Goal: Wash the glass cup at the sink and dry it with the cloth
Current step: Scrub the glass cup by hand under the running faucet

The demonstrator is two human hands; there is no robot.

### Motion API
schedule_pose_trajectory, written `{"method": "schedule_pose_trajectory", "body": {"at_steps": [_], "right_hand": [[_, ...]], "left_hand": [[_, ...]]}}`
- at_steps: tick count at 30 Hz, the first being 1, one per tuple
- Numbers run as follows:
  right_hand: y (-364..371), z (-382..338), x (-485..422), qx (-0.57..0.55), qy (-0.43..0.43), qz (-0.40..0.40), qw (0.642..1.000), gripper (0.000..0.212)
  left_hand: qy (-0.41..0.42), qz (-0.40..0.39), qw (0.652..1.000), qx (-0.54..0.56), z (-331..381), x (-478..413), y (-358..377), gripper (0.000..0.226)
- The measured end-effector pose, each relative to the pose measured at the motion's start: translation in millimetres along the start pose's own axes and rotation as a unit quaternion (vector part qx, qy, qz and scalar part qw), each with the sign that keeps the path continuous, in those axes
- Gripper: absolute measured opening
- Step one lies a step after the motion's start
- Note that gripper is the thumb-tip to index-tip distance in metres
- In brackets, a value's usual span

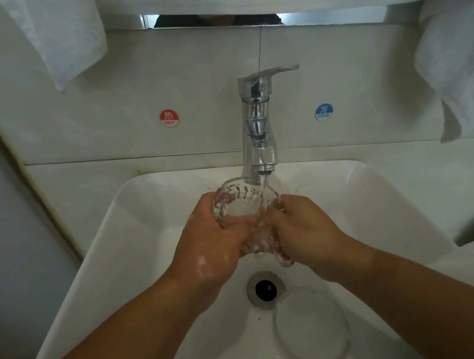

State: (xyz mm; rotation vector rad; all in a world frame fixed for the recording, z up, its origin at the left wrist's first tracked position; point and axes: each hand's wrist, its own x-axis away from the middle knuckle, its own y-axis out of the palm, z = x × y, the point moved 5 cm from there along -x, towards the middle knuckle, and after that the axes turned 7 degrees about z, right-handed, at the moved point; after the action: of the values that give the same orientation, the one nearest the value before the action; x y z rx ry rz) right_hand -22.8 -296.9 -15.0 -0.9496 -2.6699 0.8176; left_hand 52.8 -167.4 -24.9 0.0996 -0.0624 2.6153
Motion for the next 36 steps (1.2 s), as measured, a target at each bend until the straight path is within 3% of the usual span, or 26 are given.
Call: {"method": "schedule_pose_trajectory", "body": {"at_steps": [2,3,6,7,9,12,13,16,17,21,23,26,28,31,33,36], "right_hand": [[5,-1,7,-0.132,0.044,-0.061,0.988,0.013],[5,-1,10,-0.139,0.048,-0.074,0.986,0.011],[-6,-1,1,0.064,-0.036,-0.003,0.997,0.02],[-8,-3,-1,0.078,-0.046,0.022,0.996,0.023],[-5,-2,1,-0.002,-0.011,0.023,1.0,0.019],[4,-4,10,-0.176,0.062,-0.061,0.981,0.009],[3,-4,11,-0.152,0.053,-0.068,0.985,0.007],[-8,-3,2,0.097,-0.06,0.018,0.993,0.012],[-8,-3,0,0.107,-0.06,0.033,0.992,0.014],[0,3,1,-0.041,0.028,-0.003,0.999,0.01],[0,1,3,-0.004,0.003,-0.035,0.999,0.005],[-5,-3,0,0.125,-0.063,0.003,0.99,0.015],[-3,-2,0,0.115,-0.046,0.021,0.992,0.023],[2,5,0,-0.005,0.039,0.009,0.999,0.028],[0,3,1,0.038,0.017,-0.002,0.999,0.028],[-7,-4,2,0.139,-0.052,0.015,0.989,0.02]], "left_hand": [[0.012,0.026,1.0,-0.005,-1,0,0,0.044],[0.008,0.02,1.0,-0.01,-1,-1,0,0.043],[-0.024,-0.032,0.999,0.006,0,0,-1,0.044],[-0.025,-0.036,0.999,0.016,0,1,0,0.046],[-0.016,-0.012,0.999,0.028,1,1,1,0.048],[-0.012,0.015,1.0,0.017,1,1,0,0.047],[-0.02,0.0,1.0,0.009,1,0,0,0.045],[-0.052,-0.073,0.996,0.009,3,3,0,0.046],[-0.05,-0.075,0.996,0.008,3,4,1,0.045],[-0.021,0.003,1.0,0.011,2,3,1,0.041],[-0.016,-0.004,1.0,-0.016,4,2,-1,0.04],[-0.042,-0.072,0.996,-0.03,7,3,-2,0.041],[-0.046,-0.071,0.996,-0.022,7,4,-2,0.042],[-0.022,-0.005,1.0,-0.009,3,5,1,0.039],[-0.015,0.004,1.0,-0.02,3,5,2,0.037],[-0.047,-0.054,0.997,-0.016,6,5,1,0.041]]}}
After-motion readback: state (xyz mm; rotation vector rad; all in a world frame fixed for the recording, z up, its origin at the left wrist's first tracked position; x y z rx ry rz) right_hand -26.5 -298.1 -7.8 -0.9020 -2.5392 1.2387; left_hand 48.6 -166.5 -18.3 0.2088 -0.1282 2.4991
